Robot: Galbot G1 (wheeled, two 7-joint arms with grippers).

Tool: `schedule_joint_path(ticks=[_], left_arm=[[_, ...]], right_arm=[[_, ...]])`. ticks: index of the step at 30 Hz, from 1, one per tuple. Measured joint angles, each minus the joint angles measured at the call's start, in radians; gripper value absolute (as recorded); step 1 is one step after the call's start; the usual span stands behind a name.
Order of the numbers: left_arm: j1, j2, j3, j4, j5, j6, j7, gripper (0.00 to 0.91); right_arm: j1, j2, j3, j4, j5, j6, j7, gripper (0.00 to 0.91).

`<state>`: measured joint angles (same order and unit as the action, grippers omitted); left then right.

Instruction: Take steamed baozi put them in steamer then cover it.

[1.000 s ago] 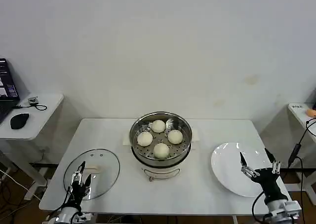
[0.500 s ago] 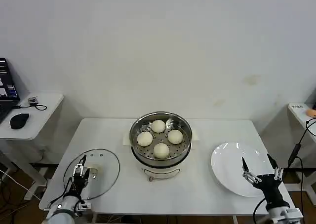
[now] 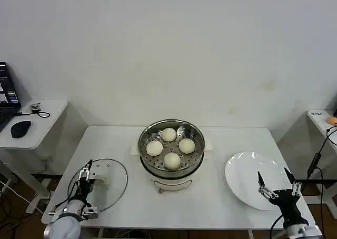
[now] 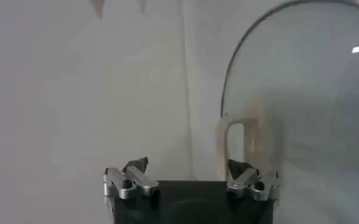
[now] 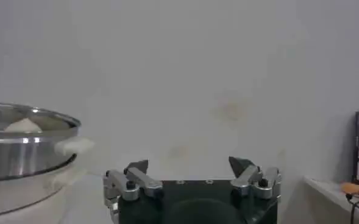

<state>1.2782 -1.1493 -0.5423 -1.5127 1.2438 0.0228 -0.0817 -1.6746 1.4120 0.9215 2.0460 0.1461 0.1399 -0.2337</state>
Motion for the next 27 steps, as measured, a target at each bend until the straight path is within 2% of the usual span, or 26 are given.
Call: schedule_joint_path(ticks=[1,2,17,27], left_arm=[[-0.006,0.0,0.001,0.005,0.0,-0.001,0.0,0.383],[-0.012,0.0,0.002,0.011,0.0,-0.002,0.0,0.0],[-0.025,-0.011,0.003,0.041,-0.011,-0.022,-0.027,0.0],[0.005,-0.005,-0.026,-0.021,-0.005,-0.017,-0.062,0.0]], right_arm=[[-0.001,0.001,0.0,0.0,-0.001,0.001,0.0,0.907],[-0.001,0.002,0.0,0.0,-0.001,0.002,0.0,0.907],[-0.003,0.01,0.002,0.001,-0.008,0.008,-0.001,0.907],[-0.001,0.01,-0.013,0.003,-0.017,0.007,-0.002,0.907]])
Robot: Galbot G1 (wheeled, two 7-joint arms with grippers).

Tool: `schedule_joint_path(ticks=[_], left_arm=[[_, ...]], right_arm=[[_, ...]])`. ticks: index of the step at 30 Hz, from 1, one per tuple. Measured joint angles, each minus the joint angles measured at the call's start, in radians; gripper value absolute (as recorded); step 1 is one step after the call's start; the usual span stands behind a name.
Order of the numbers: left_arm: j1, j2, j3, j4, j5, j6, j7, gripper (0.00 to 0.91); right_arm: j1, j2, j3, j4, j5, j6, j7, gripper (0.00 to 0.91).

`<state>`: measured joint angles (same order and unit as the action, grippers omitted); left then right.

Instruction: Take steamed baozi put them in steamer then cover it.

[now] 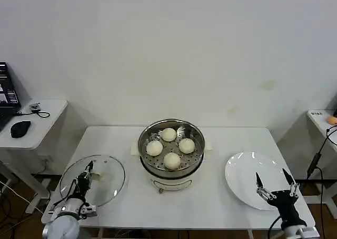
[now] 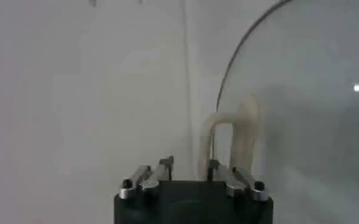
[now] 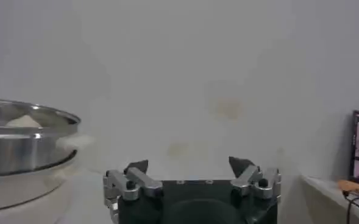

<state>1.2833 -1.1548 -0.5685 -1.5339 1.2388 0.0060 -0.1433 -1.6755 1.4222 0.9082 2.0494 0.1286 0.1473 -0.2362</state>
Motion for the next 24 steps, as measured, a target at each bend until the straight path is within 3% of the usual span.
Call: schedule_joint_path(ticks=[11,24], left_arm=[[0.027,0.049,-0.021,-0.187,-0.053,0.069,0.038,0.0],[-0.093,0.117,0.108,-0.371,-0.16,0.336,0.179,0.0]], right_arm=[[0.017,-0.014,-0.032,-0.015,-0.015,-0.003,-0.005,0.907],[0.043,-0.016,-0.072,-0.064,-0.039,0.008,0.002,0.907]])
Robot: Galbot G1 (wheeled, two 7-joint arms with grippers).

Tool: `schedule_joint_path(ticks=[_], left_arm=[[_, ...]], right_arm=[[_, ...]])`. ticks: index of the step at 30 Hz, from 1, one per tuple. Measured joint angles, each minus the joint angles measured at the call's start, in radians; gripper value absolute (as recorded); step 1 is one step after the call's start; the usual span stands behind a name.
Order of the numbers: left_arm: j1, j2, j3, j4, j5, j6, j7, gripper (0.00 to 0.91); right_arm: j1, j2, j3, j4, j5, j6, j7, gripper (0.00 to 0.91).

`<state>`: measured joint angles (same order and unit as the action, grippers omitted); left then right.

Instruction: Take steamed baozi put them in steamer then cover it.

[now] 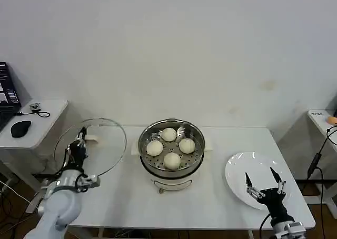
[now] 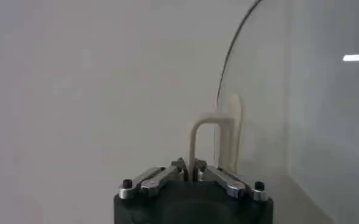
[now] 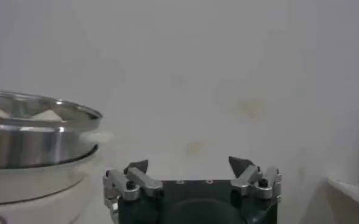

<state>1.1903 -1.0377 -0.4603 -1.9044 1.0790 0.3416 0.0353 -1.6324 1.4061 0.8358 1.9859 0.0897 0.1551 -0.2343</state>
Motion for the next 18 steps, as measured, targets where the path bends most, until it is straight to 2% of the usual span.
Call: schedule_joint_path(ticks=[9,18], left_arm=[[-0.156,-0.072,0.162,-0.021,0.07,0.158,0.138,0.0],[-0.291,-0.219,0.309,0.021,0.182,0.222,0.237,0.0]], right_arm=[[0.019,0.003,-0.022,-0.031,-0.013,-0.002,0.006,0.907],[0.03,0.016,-0.032,-0.052,-0.034,-0.001,0.008,0.907]])
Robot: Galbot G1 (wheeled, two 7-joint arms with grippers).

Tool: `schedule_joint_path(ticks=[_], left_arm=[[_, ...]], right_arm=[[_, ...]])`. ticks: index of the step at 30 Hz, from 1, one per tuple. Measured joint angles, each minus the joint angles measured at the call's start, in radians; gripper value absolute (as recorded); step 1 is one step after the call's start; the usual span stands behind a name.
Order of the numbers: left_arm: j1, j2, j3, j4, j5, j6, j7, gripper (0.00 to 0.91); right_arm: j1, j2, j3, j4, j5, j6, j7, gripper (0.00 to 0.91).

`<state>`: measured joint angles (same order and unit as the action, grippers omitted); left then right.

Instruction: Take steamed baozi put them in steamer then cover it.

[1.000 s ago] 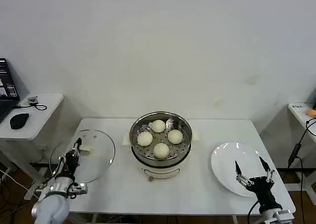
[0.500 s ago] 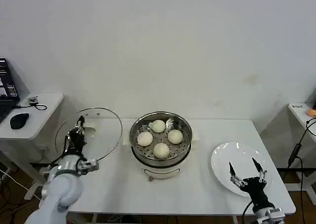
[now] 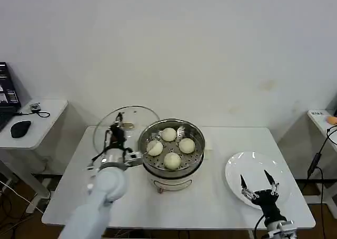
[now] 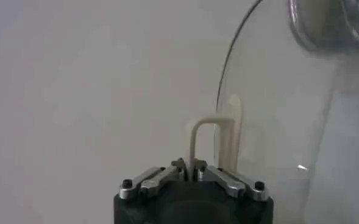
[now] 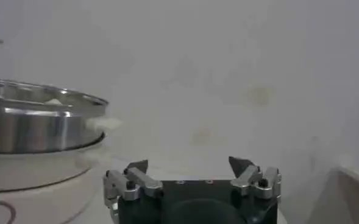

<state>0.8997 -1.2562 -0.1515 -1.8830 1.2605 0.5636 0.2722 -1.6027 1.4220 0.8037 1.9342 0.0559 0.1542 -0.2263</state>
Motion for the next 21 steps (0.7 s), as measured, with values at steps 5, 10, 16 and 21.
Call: schedule_joint_path(ticks=[5,10,16,21], left_arm=[[-0.052,-0.094,0.075,0.055,0.064,0.017,0.029,0.0],[-0.075,-0.164,0.132,0.107,0.121,0.027,0.048,0.0],[-0.09,-0.219,0.172,0.143,0.178,0.033,0.067,0.0],[-0.093,-0.24,0.192,0.156,0.218,0.033,0.083,0.0]], right_arm=[[0.001,0.012,-0.01,-0.002,-0.011,0.0,0.0,0.907],[0.001,0.02,-0.018,-0.005,-0.02,0.0,0.0,0.907],[0.007,0.025,-0.029,-0.013,-0.03,0.0,0.0,0.907],[0.005,0.031,-0.037,-0.014,-0.042,0.0,0.0,0.907]])
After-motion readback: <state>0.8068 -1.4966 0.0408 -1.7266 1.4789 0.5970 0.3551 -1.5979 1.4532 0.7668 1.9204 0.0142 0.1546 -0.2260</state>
